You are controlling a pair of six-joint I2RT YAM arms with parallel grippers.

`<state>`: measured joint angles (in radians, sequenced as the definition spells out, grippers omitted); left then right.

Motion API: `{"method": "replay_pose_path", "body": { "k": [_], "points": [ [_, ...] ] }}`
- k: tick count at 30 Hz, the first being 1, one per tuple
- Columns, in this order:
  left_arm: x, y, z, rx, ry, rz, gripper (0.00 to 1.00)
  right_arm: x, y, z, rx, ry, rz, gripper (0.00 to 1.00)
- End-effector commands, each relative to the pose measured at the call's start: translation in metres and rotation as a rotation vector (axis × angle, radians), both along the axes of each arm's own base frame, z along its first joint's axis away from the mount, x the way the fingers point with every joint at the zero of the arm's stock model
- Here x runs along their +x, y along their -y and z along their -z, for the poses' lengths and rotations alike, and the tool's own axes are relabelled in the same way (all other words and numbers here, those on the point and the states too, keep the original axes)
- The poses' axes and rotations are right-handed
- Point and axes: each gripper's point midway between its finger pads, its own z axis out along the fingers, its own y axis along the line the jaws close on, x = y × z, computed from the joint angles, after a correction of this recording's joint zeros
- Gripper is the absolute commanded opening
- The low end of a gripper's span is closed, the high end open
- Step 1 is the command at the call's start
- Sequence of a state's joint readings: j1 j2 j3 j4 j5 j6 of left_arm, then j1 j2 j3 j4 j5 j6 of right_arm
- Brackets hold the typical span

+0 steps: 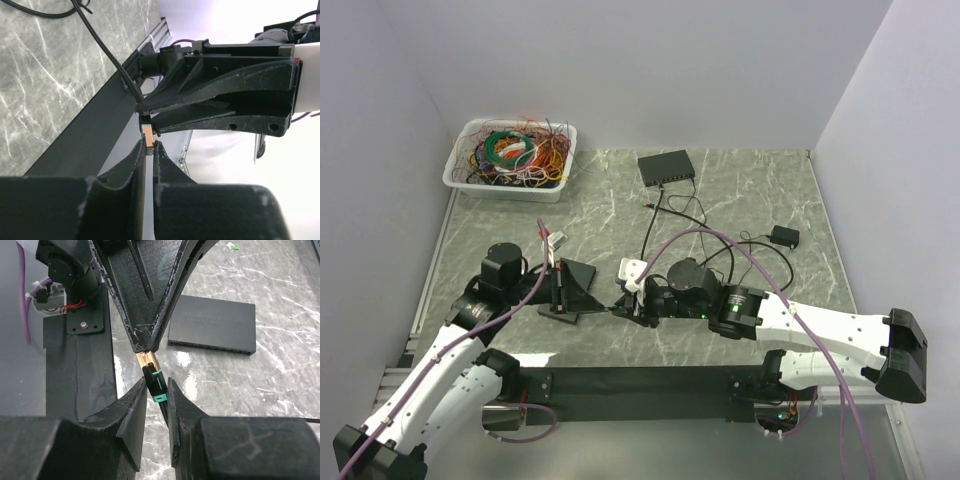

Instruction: Insert the plug into the switch port

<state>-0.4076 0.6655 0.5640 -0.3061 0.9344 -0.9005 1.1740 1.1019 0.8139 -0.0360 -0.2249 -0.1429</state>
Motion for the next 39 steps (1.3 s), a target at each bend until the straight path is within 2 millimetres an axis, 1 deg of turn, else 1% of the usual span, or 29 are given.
{"method": "replay_pose_path", "body": {
  "k": [1,5,6,7,8,9,14,15,16,17,18,19,20,21,22,24,25,26,27,28,29,30,31,32,33,35,36,38,39],
  "points": [
    [0.012,-0.001,-0.012,0.007,0.09,-0.032,0.11,-0.004,-0.006,-0.023,0.095,0.002,0.0,0.06],
    [0.02,0.0,-0.008,0.021,0.091,-0.047,0.2,-0.004,-0.004,-0.018,0.088,-0.013,0.013,0.04],
    [0.021,0.001,-0.008,0.019,0.089,-0.045,0.25,-0.004,-0.004,-0.018,0.09,-0.016,0.016,0.03],
    [0.023,0.001,-0.007,0.02,0.092,-0.049,0.29,-0.004,-0.003,-0.015,0.088,-0.024,0.021,0.03],
    [0.025,0.001,-0.005,0.023,0.085,-0.049,0.38,-0.004,-0.003,-0.016,0.093,-0.026,0.025,0.02],
    [0.026,0.002,-0.004,0.025,0.083,-0.05,0.43,-0.003,-0.002,-0.014,0.092,-0.028,0.031,0.01],
    [0.037,-0.001,0.004,0.066,0.076,-0.086,0.53,0.001,0.001,-0.007,0.094,-0.048,0.072,0.0],
    [0.042,-0.003,0.001,0.081,0.087,-0.107,0.58,0.002,0.002,-0.004,0.088,-0.058,0.084,0.0],
    [0.048,-0.008,0.002,0.112,0.113,-0.136,0.6,0.004,0.001,0.002,0.073,-0.07,0.098,0.0],
    [0.059,-0.018,0.014,0.198,0.093,-0.228,0.62,0.009,0.001,0.007,0.058,-0.071,0.13,0.0],
    [0.065,-0.024,0.015,0.235,0.105,-0.272,0.65,0.015,0.003,0.014,0.033,-0.082,0.157,0.0],
    [0.073,-0.03,0.01,0.268,0.141,-0.318,0.66,0.02,-0.001,0.025,0.001,-0.116,0.187,0.0],
    [0.083,-0.038,0.011,0.305,0.159,-0.38,0.66,0.025,-0.001,0.031,-0.019,-0.133,0.211,0.0],
    [0.087,-0.042,0.009,0.317,0.175,-0.41,0.68,0.031,0.001,0.041,-0.05,-0.147,0.251,0.0],
    [0.091,-0.044,0.003,0.318,0.201,-0.432,0.68,0.04,-0.002,0.049,-0.071,-0.18,0.283,0.0],
    [0.104,-0.052,-0.004,0.323,0.254,-0.509,0.69,0.046,0.001,0.065,-0.13,-0.215,0.318,0.0],
    [0.108,-0.056,0.001,0.337,0.255,-0.545,0.7,0.051,0.0,0.072,-0.15,-0.235,0.336,0.0],
    [0.114,-0.064,0.002,0.354,0.262,-0.601,0.71,0.054,0.0,0.074,-0.16,-0.243,0.347,0.0],
    [0.124,-0.078,0.006,0.393,0.265,-0.693,0.74,0.056,0.002,0.078,-0.175,-0.254,0.359,0.0],
    [0.13,-0.083,0.014,0.405,0.262,-0.735,0.75,0.057,0.0,0.082,-0.18,-0.28,0.361,0.0],
    [0.134,-0.087,0.017,0.413,0.259,-0.766,0.77,0.064,0.003,0.084,-0.181,-0.301,0.378,0.0],
    [0.138,-0.093,0.031,0.443,0.243,-0.801,0.77,0.067,0.003,0.086,-0.181,-0.321,0.385,0.0],
    [0.145,-0.092,0.031,0.428,0.252,-0.823,0.77,0.071,0.002,0.089,-0.185,-0.348,0.38,0.0],
    [0.148,-0.093,0.037,0.432,0.241,-0.838,0.78,0.072,0.002,0.092,-0.193,-0.358,0.377,0.0],
    [0.15,-0.094,0.051,0.443,0.221,-0.848,0.78,0.073,0.0,0.094,-0.199,-0.369,0.376,0.0],
    [0.161,-0.098,0.056,0.433,0.221,-0.906,0.79,0.076,-0.004,0.1,-0.228,-0.385,0.37,0.0],
    [0.161,-0.101,0.067,0.447,0.205,-0.922,0.79,0.079,-0.01,0.103,-0.236,-0.396,0.371,0.0],
    [0.172,-0.111,0.069,0.445,0.222,-1.004,0.8,0.08,-0.015,0.108,-0.252,-0.423,0.356,0.0],
    [0.171,-0.116,0.08,0.461,0.211,-1.025,0.8,0.084,-0.016,0.111,-0.256,-0.434,0.366,0.0]
  ]
}}
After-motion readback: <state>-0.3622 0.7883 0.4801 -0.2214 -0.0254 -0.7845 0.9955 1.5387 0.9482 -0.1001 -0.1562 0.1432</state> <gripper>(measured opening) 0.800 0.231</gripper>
